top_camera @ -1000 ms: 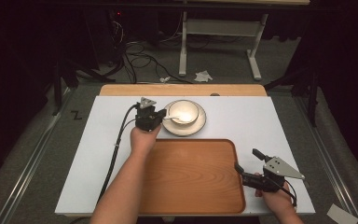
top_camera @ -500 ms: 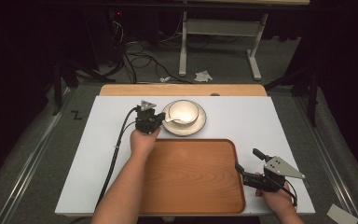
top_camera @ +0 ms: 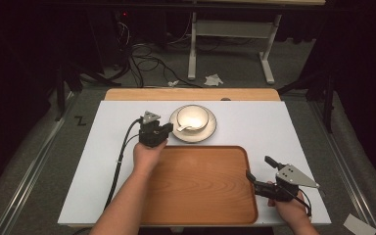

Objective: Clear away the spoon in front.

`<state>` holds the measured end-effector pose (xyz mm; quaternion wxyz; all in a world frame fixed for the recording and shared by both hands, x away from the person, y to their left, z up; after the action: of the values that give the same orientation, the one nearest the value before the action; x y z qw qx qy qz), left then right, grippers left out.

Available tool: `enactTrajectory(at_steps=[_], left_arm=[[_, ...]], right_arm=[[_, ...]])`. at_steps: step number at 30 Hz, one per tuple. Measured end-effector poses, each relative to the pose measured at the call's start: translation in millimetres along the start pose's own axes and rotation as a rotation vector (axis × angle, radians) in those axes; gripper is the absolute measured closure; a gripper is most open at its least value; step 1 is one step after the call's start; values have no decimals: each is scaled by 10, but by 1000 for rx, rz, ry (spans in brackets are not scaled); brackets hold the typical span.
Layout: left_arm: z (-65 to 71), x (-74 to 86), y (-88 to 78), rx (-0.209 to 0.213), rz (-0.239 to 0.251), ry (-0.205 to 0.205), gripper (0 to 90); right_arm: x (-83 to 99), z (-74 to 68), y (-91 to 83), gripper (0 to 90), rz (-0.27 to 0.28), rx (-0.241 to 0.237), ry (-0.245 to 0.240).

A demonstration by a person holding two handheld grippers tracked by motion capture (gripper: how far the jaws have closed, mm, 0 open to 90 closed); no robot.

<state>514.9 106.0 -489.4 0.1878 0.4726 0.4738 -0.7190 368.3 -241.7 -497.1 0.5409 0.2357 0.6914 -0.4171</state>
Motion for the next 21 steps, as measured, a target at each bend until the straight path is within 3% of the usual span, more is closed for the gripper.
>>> enactTrajectory(at_steps=[6,14,19,21], left_arm=[[120,49,-66,28,7,17,696],[48,104,-231,28,37,-12,595],[59,75,-290,65,55,-36,533],[92,64,-322,77,59,-21,511]], right_arm=[[-1,-17,6,164,-2,-2,-6],[1,-21,7,165,-3,-2,-13],[2,-23,8,164,-6,4,-13],[2,-24,11,164,-6,3,-15]])
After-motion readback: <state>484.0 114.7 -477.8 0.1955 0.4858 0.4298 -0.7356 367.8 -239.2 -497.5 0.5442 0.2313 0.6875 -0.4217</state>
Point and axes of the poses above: each handheld gripper's, and its own axes: y roughly forward along the jaws, x roughly out of its underside, z roughly to its right, the point moved 5 cm from there along y, roughly forward along the jaws, and after that the axes turned 7 degrees about y, right-handed, at the moved point
